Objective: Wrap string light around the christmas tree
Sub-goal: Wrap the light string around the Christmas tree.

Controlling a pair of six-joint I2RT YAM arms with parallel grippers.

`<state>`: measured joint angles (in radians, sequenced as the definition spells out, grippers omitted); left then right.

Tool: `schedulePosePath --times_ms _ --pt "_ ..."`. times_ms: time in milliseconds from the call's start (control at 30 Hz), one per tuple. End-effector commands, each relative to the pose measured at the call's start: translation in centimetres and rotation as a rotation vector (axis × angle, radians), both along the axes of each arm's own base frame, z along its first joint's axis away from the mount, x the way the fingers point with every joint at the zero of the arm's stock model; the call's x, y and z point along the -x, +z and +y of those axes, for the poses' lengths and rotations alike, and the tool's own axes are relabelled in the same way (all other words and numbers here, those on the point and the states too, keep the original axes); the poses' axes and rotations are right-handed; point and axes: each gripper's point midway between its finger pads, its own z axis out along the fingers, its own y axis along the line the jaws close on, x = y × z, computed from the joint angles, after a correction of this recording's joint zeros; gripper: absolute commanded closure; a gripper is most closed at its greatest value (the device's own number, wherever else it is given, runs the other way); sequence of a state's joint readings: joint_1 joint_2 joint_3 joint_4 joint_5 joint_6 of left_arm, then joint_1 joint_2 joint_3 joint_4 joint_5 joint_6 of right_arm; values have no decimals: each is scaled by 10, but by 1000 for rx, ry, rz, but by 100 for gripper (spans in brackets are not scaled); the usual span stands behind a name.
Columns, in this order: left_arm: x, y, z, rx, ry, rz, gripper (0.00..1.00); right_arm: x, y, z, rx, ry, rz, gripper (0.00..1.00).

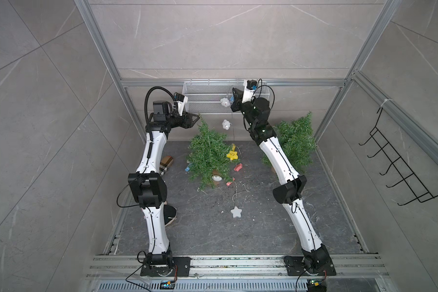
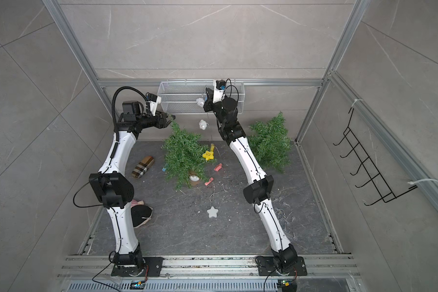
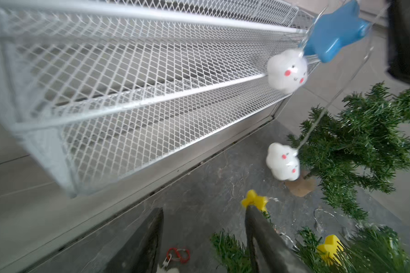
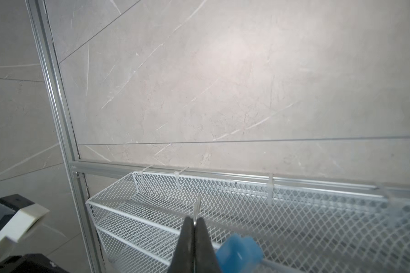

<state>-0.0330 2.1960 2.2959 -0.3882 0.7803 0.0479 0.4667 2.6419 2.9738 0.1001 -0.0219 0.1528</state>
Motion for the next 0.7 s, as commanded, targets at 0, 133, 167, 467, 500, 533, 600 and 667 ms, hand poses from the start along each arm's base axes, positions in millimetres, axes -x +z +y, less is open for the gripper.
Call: schedulePosePath --times_ms 0,133,167,467,500,533,600,667 --pt "13 24 -36 58 -164 -91 41 22 39 1 -195 63 -133 100" --pt "17 13 -63 52 -224 -99 40 26 34 16 -189 99 -123 100" --pt "17 11 -67 53 -232 -98 39 27 33 18 -185 106 -123 100" --pt "18 19 -94 98 -277 -139 39 34 33 29 -178 137 -122 100" --pt "18 19 -97 102 -282 -141 39 34 33 31 -176 143 -121 100" --pt "18 20 -99 103 -286 -145 38 35 31 33 -172 149 -118 100" --pt "19 20 -102 105 -294 -150 38 37 30 38 -167 164 -114 100" --pt "18 22 -103 115 -296 -157 39 38 27 41 -164 174 -110 100"
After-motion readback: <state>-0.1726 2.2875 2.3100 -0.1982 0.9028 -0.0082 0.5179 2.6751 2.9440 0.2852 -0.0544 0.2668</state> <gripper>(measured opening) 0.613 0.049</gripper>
